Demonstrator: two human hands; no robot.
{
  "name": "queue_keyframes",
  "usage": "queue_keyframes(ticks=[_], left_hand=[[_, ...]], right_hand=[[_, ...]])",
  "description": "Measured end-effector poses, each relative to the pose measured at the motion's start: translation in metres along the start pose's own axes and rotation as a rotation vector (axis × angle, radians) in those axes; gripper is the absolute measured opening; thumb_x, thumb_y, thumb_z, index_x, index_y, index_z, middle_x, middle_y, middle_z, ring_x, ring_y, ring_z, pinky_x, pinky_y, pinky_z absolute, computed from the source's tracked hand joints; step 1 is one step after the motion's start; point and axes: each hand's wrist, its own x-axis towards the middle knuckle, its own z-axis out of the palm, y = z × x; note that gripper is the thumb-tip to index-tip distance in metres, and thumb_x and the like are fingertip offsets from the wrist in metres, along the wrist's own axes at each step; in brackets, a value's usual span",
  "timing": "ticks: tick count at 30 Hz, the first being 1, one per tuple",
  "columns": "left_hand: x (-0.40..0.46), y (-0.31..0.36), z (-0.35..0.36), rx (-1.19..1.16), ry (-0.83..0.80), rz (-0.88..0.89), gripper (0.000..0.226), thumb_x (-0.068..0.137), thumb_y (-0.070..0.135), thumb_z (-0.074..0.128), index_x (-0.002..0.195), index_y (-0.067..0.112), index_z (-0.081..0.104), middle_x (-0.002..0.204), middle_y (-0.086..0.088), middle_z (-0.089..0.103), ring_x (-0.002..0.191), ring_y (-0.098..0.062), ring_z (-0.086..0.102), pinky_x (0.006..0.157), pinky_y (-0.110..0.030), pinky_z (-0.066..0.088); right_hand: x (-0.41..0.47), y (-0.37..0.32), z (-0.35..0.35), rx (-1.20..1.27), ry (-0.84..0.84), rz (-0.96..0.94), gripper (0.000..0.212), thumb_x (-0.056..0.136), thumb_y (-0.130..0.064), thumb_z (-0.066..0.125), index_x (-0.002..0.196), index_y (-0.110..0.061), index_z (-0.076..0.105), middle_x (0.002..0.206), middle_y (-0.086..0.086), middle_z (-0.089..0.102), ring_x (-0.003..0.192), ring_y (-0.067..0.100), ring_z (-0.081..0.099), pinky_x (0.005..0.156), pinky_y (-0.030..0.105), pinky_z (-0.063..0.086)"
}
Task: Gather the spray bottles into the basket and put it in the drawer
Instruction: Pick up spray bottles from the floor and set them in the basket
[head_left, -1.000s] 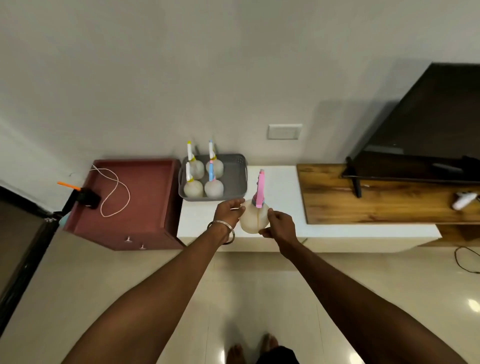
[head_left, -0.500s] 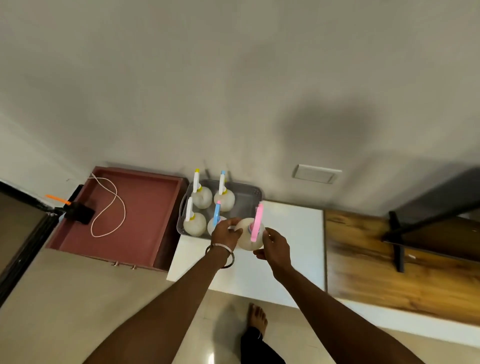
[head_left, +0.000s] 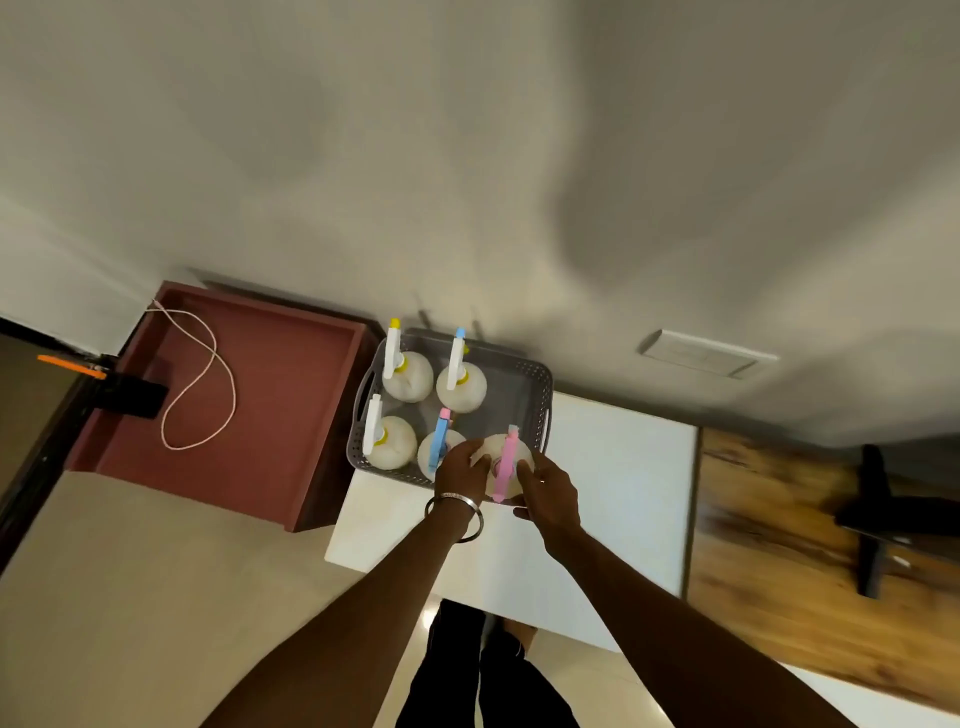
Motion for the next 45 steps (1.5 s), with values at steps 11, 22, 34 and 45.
queue_keyframes(ticks=[11, 22, 34, 45], left_hand=[[0.033, -0.012, 0.019, 0.073, -0.056, -0.078, 0.028, 0.096, 0.009, 0.044, 0.118, -0.004, 0.057, 0.116, -0.025, 0.062, 0.111, -0.039, 0.059, 0.099, -0.043, 0.048], [0.052, -0.022, 0.034, 0.132, -0.057, -0.103, 0.021, 0.097, 0.01, 0.045, 0.112, 0.004, 0.059, 0.118, -0.023, 0.062, 0.111, -0.036, 0.059, 0.098, -0.037, 0.048], [0.059, -0.025, 0.03, 0.165, -0.135, -0.097, 0.028, 0.096, 0.018, 0.048, 0.106, -0.001, 0.067, 0.111, -0.022, 0.067, 0.101, -0.035, 0.063, 0.084, -0.033, 0.051], [0.04, -0.016, 0.007, 0.156, -0.187, -0.021, 0.035, 0.097, 0.019, 0.044, 0.13, 0.011, 0.054, 0.129, -0.014, 0.059, 0.118, -0.034, 0.055, 0.102, -0.041, 0.047]], right_hand=[[0.042, 0.015, 0.015, 0.003, -0.06, 0.257, 0.044, 0.1, -0.043, 0.045, 0.138, -0.02, 0.051, 0.122, 0.011, 0.066, 0.098, 0.029, 0.07, 0.06, 0.027, 0.057], [0.06, 0.032, 0.026, 0.069, -0.118, 0.342, 0.027, 0.098, -0.033, 0.038, 0.106, -0.029, 0.064, 0.106, 0.007, 0.067, 0.097, 0.025, 0.065, 0.073, 0.032, 0.053], [0.063, 0.024, 0.033, 0.07, -0.071, 0.358, 0.026, 0.097, -0.022, 0.037, 0.094, -0.015, 0.062, 0.114, 0.025, 0.064, 0.091, 0.034, 0.065, 0.072, 0.037, 0.049], [0.026, -0.005, 0.011, -0.148, -0.023, 0.193, 0.037, 0.092, -0.019, 0.048, 0.127, -0.011, 0.057, 0.116, 0.008, 0.064, 0.094, 0.021, 0.058, 0.064, 0.02, 0.045]])
